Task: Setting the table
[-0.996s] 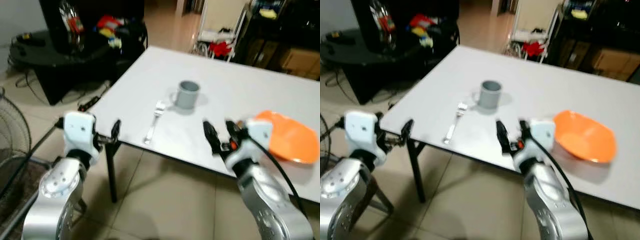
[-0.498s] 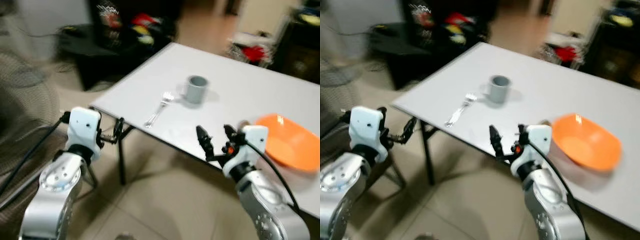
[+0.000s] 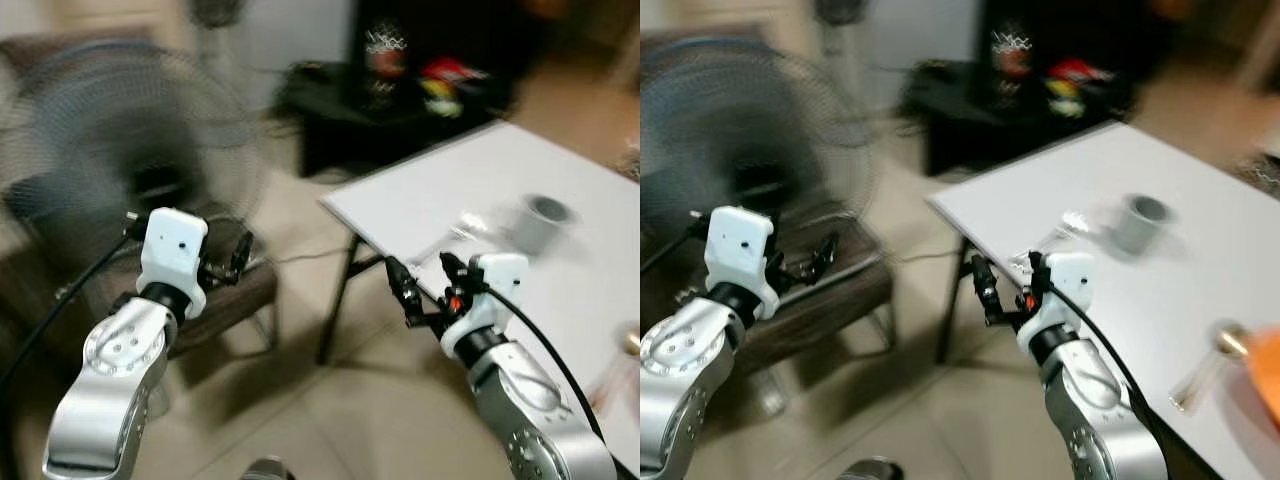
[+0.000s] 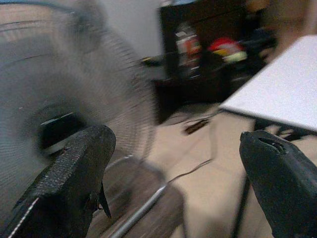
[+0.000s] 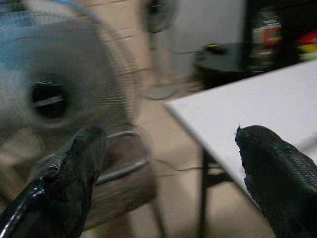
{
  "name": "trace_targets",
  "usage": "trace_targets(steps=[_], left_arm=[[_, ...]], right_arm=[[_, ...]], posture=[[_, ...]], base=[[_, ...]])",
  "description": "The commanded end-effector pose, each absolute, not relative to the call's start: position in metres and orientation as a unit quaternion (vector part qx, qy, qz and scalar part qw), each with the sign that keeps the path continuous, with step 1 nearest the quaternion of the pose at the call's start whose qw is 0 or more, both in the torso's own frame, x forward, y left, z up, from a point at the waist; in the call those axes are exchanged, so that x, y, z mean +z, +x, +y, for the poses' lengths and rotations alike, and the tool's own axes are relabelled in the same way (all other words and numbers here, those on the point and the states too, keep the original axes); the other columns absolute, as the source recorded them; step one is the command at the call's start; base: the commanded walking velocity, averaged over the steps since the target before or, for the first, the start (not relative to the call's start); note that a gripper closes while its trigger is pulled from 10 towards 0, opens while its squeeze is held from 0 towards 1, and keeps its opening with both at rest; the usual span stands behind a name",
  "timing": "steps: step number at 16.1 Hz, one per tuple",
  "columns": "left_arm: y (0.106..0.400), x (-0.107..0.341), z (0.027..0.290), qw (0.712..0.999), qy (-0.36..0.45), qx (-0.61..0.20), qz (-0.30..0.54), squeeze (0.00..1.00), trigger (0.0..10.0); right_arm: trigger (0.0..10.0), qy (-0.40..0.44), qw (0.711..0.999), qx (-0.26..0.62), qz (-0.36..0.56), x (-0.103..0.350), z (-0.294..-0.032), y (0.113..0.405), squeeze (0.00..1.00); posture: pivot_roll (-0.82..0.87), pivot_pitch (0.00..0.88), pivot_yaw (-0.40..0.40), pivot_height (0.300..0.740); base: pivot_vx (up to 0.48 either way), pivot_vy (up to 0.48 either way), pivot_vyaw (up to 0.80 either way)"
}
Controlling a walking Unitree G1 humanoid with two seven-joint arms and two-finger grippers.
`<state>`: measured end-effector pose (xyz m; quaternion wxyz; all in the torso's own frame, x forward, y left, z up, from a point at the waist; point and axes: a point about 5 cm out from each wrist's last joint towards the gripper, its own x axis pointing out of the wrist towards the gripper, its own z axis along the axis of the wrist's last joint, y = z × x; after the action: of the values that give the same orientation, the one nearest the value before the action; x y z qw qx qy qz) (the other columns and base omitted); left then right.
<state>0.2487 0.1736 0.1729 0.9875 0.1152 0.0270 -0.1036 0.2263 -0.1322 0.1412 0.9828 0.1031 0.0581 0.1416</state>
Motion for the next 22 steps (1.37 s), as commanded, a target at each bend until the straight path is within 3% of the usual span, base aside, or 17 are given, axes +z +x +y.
trace_targets(steps=[1,17,22], left_arm=[[0.2485,0.1711,0.1706,0.987,0.115,-0.110,0.034,0.00,10.0],[0.2458,0.1720,0.1742,0.988,0.127,-0.082,0.031,0.00,10.0],[0.2464,0.1727,0.1753,0.988,0.129,-0.076,0.031,0.00,10.0]], right_arm=[[10.0,0.107,0.981,0.150,0.063,0.1414,-0.1318,0.2273,1.00],[10.0,0.126,0.974,0.166,0.086,0.1339,-0.1300,0.2296,1.00],[10.0,0.125,0.973,0.170,0.088,0.1326,-0.1276,0.2314,1.00]], posture=[[0.14,0.000,-0.004,0.740],[0.16,0.000,-0.023,0.740],[0.16,0.000,-0.028,0.740]], base=[[0.000,0.000,0.80],[0.000,0.000,0.80],[0.000,-0.446,0.80]])
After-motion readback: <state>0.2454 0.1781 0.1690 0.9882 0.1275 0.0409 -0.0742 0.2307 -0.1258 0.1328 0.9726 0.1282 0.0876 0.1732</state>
